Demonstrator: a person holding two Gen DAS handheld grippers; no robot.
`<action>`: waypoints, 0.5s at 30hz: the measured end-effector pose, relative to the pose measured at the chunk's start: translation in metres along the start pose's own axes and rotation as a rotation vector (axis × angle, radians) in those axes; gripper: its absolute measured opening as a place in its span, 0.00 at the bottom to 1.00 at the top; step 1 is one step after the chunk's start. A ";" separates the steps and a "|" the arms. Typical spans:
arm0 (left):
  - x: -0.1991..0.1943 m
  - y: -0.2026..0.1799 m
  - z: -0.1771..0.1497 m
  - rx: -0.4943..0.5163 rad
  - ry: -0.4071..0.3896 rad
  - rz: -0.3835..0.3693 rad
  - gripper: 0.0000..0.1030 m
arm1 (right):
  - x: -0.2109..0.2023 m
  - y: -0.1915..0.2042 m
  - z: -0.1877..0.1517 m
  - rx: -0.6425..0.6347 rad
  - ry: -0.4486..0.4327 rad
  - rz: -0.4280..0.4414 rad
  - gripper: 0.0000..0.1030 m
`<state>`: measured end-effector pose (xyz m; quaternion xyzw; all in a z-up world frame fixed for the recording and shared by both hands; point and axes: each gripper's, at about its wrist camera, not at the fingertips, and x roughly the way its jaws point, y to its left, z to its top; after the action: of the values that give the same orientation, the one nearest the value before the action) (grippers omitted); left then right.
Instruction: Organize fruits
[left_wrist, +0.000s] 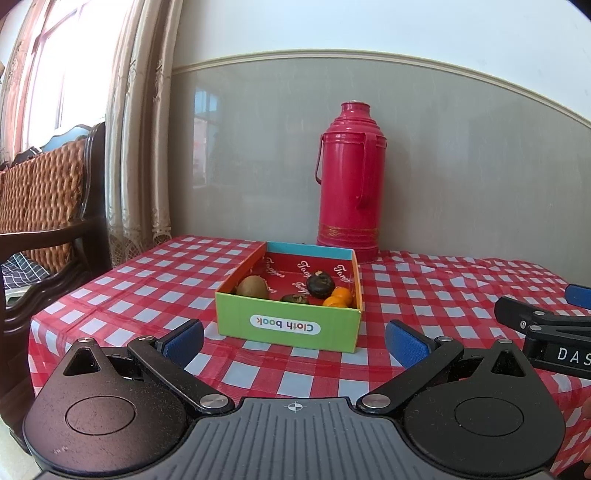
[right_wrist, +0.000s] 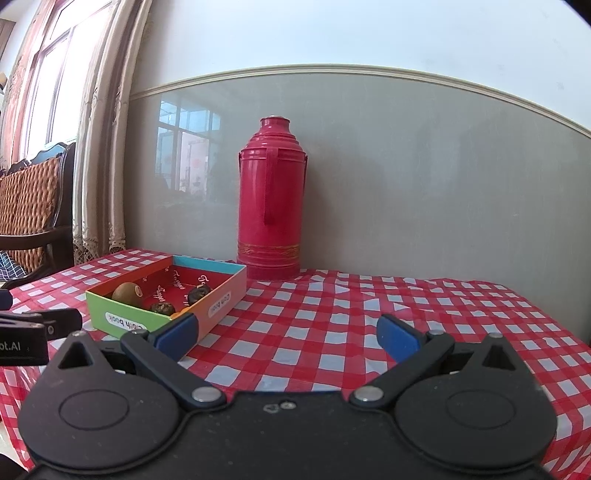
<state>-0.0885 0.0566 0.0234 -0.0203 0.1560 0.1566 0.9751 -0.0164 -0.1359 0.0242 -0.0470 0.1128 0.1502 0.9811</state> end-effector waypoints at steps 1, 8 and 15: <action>0.000 0.000 0.000 0.000 0.000 0.000 1.00 | -0.001 0.001 0.000 -0.002 -0.003 0.001 0.94; -0.001 -0.003 -0.001 0.017 -0.001 0.000 1.00 | -0.002 0.003 0.000 -0.001 -0.007 0.003 0.94; 0.000 -0.005 0.000 0.021 0.001 0.001 1.00 | -0.004 0.004 0.000 -0.001 -0.009 0.002 0.94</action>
<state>-0.0871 0.0517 0.0233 -0.0101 0.1579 0.1554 0.9751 -0.0215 -0.1333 0.0251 -0.0467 0.1086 0.1513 0.9814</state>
